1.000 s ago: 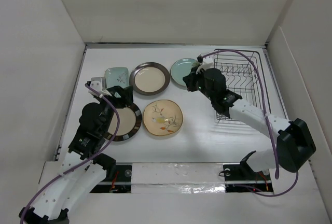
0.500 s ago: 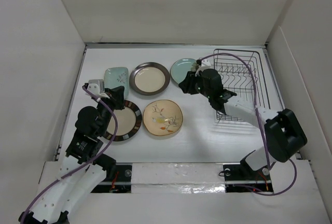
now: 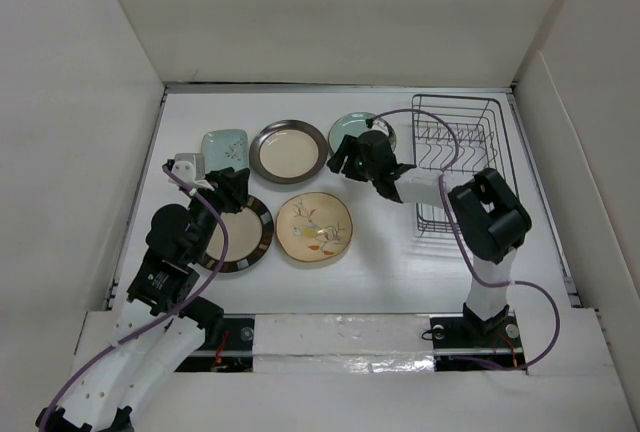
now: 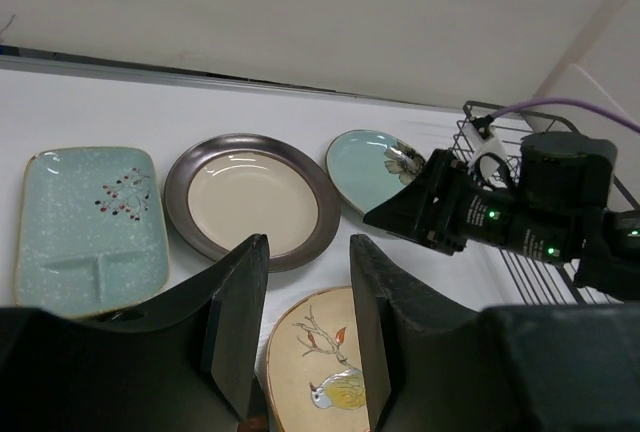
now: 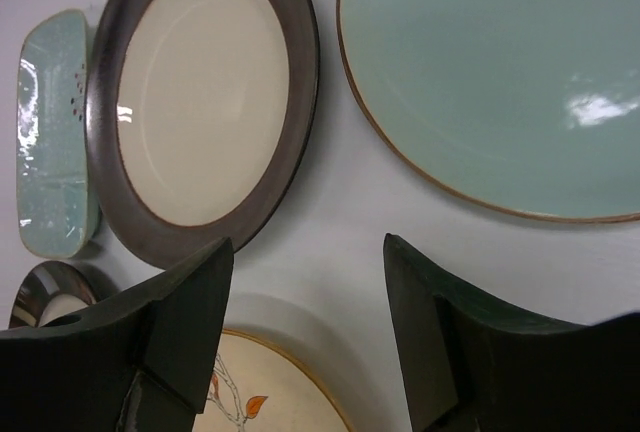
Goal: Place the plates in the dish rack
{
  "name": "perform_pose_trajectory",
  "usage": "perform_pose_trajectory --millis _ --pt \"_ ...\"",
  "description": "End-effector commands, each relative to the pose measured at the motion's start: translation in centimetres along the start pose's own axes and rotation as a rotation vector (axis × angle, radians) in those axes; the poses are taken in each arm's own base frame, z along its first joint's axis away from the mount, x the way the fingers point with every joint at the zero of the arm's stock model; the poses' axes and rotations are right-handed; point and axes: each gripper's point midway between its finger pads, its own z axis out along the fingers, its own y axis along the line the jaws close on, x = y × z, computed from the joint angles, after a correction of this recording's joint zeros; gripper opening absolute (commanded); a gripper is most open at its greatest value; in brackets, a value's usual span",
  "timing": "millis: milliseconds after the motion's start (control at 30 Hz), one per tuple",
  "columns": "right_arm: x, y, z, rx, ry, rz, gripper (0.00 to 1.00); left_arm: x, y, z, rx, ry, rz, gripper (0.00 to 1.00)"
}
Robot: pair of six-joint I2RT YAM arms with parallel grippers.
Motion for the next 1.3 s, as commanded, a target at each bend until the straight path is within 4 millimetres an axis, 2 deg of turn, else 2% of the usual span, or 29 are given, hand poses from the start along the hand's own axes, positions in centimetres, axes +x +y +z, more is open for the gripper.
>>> perform_pose_trajectory --millis 0,67,100,167,233,333,400,467,533,567,700,767,800,867,900,933,1000,1033,1133,1167,1267 --pt "0.1 2.9 1.4 -0.092 -0.018 0.127 0.66 -0.9 -0.4 0.0 0.021 -0.031 0.001 0.35" --pt "0.7 3.7 2.2 -0.118 -0.012 0.158 0.64 -1.1 -0.6 -0.1 0.033 -0.035 0.0 0.35" --pt "1.6 3.2 3.0 -0.115 -0.001 0.174 0.63 -1.1 -0.8 -0.1 0.044 -0.037 0.0 0.35" --pt "2.2 3.9 3.5 -0.146 -0.005 0.233 0.63 -0.9 -0.7 -0.1 0.038 -0.035 0.003 0.35" --pt "2.9 3.6 4.7 -0.147 0.003 0.258 0.63 -0.7 -0.7 0.0 0.038 -0.024 0.004 0.35" --pt "2.9 3.9 5.9 -0.151 -0.025 0.302 0.62 -1.0 -1.0 -0.1 0.057 -0.033 0.003 0.35" --pt "2.5 4.0 6.4 -0.146 -0.044 0.344 0.58 -1.0 -0.7 -0.1 0.04 -0.035 0.003 0.35" --pt "3.4 4.0 7.2 -0.132 -0.032 0.362 0.57 -1.0 -0.8 -0.1 0.044 -0.033 0.002 0.35" --pt "3.0 4.3 7.7 -0.133 -0.039 0.389 0.55 -1.3 -1.0 -0.2 0.055 -0.044 0.001 0.35" --pt "3.6 4.0 8.2 -0.123 -0.031 0.417 0.53 -1.3 -0.9 -0.2 0.052 -0.047 0.001 0.35" --pt "4.2 4.6 9.4 -0.15 -0.003 0.461 0.49 -1.2 -1.0 -0.1 0.053 -0.037 0.002 0.35" --pt "4.1 4.7 9.5 -0.163 -0.012 0.487 0.44 -1.3 -0.9 -0.2 0.05 -0.046 0.001 0.35" --pt "4.1 4.7 9.4 -0.166 -0.012 0.492 0.35 -1.4 -0.7 -0.2 0.039 -0.047 0.001 0.35" --pt "3.8 5.1 8.9 -0.198 -0.023 0.497 0.27 -1.2 -0.8 -0.2 0.042 -0.042 0.002 0.35" --pt "3.3 5.4 8.4 -0.216 -0.04 0.497 0.19 -1.2 -0.9 -0.2 0.051 -0.041 0.0 0.35" --pt "1.7 6.5 7.4 -0.259 -0.079 0.496 0.16 -1.3 -0.9 -0.2 0.05 -0.042 0.001 0.35" --pt "0.6 6.7 6.5 -0.26 -0.111 0.47 0.05 -1.4 -0.7 -0.2 0.039 -0.049 0.001 0.35" --pt "-0.7 8.0 5.3 -0.284 -0.147 0.436 0.0 -1.2 -0.8 -0.1 0.045 -0.041 0.002 0.35" --pt "-3.2 9.1 3.3 -0.312 -0.21 0.392 0.0 -1.3 -1.2 -0.1 0.062 -0.039 0.0 0.35" --pt "-4.9 10.7 1.5 -0.356 -0.254 0.371 0.0 -1.4 -1.1 -0.1 0.059 -0.043 0.0 0.35" --pt "-7.2 11.5 -0.9 -0.375 -0.325 0.31 0.0 -1.2 -1.0 -0.1 0.052 -0.039 0.0 0.35"
